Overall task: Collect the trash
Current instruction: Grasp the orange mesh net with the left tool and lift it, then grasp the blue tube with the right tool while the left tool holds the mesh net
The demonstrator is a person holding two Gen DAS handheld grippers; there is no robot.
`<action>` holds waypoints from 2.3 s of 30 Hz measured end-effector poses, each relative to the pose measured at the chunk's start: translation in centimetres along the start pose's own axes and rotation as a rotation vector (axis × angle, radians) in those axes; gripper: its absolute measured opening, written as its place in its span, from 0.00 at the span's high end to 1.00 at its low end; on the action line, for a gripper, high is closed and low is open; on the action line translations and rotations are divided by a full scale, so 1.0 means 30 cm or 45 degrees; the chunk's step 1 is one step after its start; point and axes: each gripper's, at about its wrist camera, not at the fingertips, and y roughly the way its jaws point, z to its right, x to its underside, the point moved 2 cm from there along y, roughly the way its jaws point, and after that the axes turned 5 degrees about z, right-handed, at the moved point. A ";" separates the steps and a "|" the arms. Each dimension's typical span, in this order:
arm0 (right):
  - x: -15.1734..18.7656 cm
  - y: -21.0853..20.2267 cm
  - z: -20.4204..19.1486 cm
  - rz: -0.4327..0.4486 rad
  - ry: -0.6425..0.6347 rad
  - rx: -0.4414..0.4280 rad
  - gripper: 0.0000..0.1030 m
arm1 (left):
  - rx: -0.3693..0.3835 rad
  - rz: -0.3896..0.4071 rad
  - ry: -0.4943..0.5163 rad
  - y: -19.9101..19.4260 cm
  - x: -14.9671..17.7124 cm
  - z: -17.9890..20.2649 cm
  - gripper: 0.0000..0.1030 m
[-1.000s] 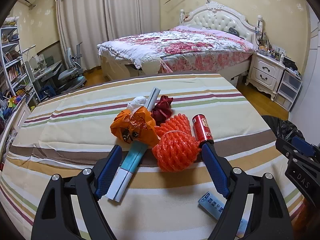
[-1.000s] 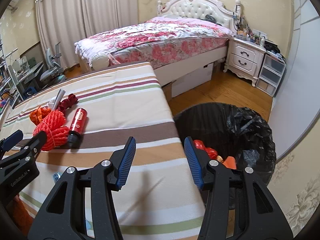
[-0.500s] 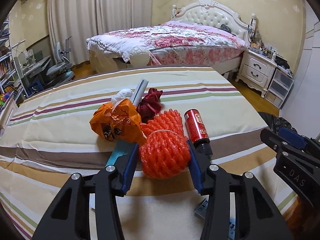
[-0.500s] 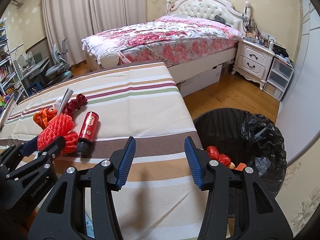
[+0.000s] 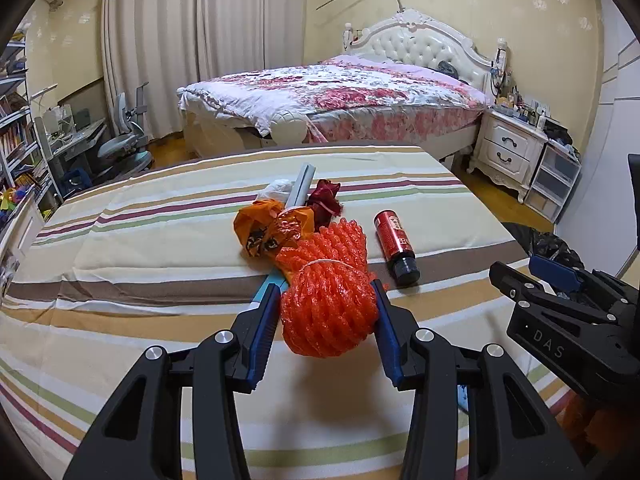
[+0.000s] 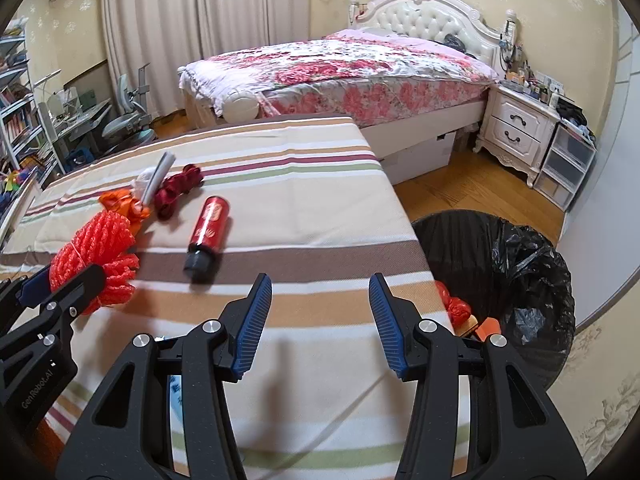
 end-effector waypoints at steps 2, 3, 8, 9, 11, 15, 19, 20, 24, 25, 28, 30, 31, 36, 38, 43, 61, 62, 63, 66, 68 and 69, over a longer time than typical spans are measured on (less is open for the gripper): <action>0.020 -0.021 -0.020 -0.005 -0.019 -0.014 0.52 | -0.006 0.010 0.002 -0.029 0.012 -0.009 0.56; 0.032 -0.030 -0.029 -0.009 -0.029 -0.022 0.52 | -0.013 0.014 0.004 -0.044 0.021 -0.015 0.56; 0.082 -0.069 -0.078 -0.030 -0.067 -0.068 0.52 | -0.040 0.017 -0.009 -0.108 0.067 -0.048 0.56; 0.089 -0.075 -0.088 -0.034 -0.074 -0.077 0.52 | -0.047 0.018 -0.012 -0.121 0.077 -0.057 0.56; 0.101 -0.086 -0.108 -0.039 -0.086 -0.096 0.52 | -0.067 0.019 -0.013 -0.143 0.100 -0.074 0.56; 0.122 -0.102 -0.148 -0.050 -0.110 -0.132 0.52 | -0.104 0.005 -0.034 -0.174 0.141 -0.114 0.56; 0.138 -0.103 -0.186 -0.069 -0.142 -0.154 0.51 | -0.134 -0.019 -0.071 -0.184 0.176 -0.155 0.56; 0.142 -0.103 -0.189 -0.074 -0.147 -0.156 0.51 | -0.138 -0.025 -0.080 -0.185 0.182 -0.163 0.56; 0.159 -0.096 -0.196 -0.103 -0.150 -0.155 0.51 | -0.149 -0.037 -0.103 -0.190 0.206 -0.185 0.56; 0.162 -0.095 -0.196 -0.111 -0.150 -0.152 0.51 | -0.148 -0.039 -0.107 -0.190 0.210 -0.188 0.56; 0.177 -0.094 -0.200 -0.131 -0.164 -0.144 0.51 | -0.148 -0.043 -0.114 -0.189 0.221 -0.193 0.56; 0.183 -0.093 -0.199 -0.136 -0.169 -0.146 0.53 | -0.147 -0.042 -0.118 -0.188 0.226 -0.197 0.56; 0.186 -0.096 -0.201 -0.132 -0.176 -0.139 0.54 | -0.146 -0.042 -0.120 -0.189 0.227 -0.198 0.56; 0.193 -0.105 -0.203 -0.121 -0.190 -0.129 0.66 | -0.148 -0.040 -0.116 -0.190 0.229 -0.199 0.56; 0.197 -0.108 -0.203 -0.116 -0.199 -0.130 0.72 | -0.147 -0.040 -0.117 -0.189 0.227 -0.199 0.56; 0.202 -0.115 -0.203 -0.103 -0.205 -0.129 0.76 | -0.146 -0.038 -0.117 -0.191 0.231 -0.201 0.56; 0.216 -0.141 -0.190 -0.050 -0.175 -0.134 0.79 | -0.148 0.008 -0.104 -0.212 0.249 -0.205 0.58; 0.216 -0.142 -0.189 -0.047 -0.173 -0.133 0.79 | -0.149 0.008 -0.104 -0.211 0.246 -0.203 0.58; 0.215 -0.144 -0.187 -0.043 -0.172 -0.131 0.79 | -0.148 0.008 -0.105 -0.211 0.243 -0.204 0.58; 0.208 -0.155 -0.178 -0.026 -0.165 -0.123 0.79 | -0.140 0.015 -0.109 -0.216 0.242 -0.201 0.59; 0.202 -0.164 -0.168 -0.012 -0.154 -0.118 0.79 | -0.129 0.026 -0.109 -0.226 0.234 -0.192 0.59; 0.197 -0.168 -0.162 -0.006 -0.148 -0.115 0.79 | -0.124 0.037 -0.104 -0.232 0.227 -0.186 0.59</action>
